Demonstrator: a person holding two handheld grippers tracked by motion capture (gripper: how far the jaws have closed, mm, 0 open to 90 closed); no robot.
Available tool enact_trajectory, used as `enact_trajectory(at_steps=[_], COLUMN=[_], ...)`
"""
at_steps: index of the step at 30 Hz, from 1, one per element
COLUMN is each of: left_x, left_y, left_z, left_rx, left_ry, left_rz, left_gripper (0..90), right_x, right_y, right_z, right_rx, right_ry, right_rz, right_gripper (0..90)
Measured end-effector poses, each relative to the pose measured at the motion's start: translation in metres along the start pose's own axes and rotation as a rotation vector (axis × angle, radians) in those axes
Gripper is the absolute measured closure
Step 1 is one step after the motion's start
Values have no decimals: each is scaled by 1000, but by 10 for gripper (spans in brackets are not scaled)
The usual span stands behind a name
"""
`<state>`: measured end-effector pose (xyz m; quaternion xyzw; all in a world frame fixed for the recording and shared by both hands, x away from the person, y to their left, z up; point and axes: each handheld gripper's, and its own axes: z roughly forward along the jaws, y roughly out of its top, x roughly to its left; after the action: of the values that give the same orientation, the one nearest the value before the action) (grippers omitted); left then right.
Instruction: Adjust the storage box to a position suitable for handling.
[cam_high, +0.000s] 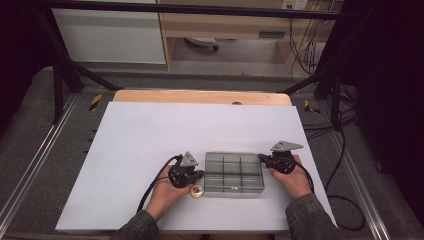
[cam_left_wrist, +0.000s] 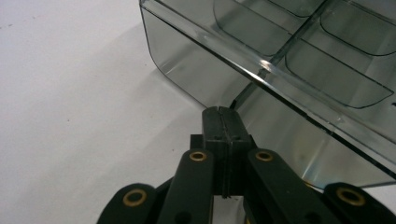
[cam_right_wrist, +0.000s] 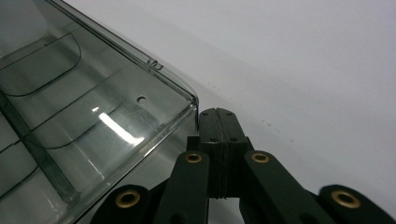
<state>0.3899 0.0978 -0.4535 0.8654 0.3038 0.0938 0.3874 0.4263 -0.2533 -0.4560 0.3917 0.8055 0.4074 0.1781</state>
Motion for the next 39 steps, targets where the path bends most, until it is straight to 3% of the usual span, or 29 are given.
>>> enact_trajectory(at_steps=[14, 18, 26, 35, 36, 38, 39], left_x=[1, 3, 13, 22, 22, 23, 23], left_y=[-2, -2, 1, -1, -1, -2, -2], left_z=[-2, -2, -19, -36, -37, -39, -40], left_rx=[-5, -23, -95, -133, -135, -145, -153], left_ry=[-6, -3, 52, 84, 90, 103, 112], left_rz=[-2, -13, -40, -60, -58, -52, -57], left_gripper=[900, 900, 900, 900, 900, 892, 833], right_x=[2, 3, 2, 1, 0, -1, -1], right_y=[1, 2, 2, -2, -2, -3, -3], right_z=[1, -1, -18, -31, -32, -34, -35], right_rx=[0, -1, -54, -93, -94, -106, -116], right_ry=[2, -26, -53, -61, -65, -74, -81], right_rz=[1, 15, 48, 76, 82, 108, 117], right_gripper=[900, 900, 900, 900, 892, 779, 740])
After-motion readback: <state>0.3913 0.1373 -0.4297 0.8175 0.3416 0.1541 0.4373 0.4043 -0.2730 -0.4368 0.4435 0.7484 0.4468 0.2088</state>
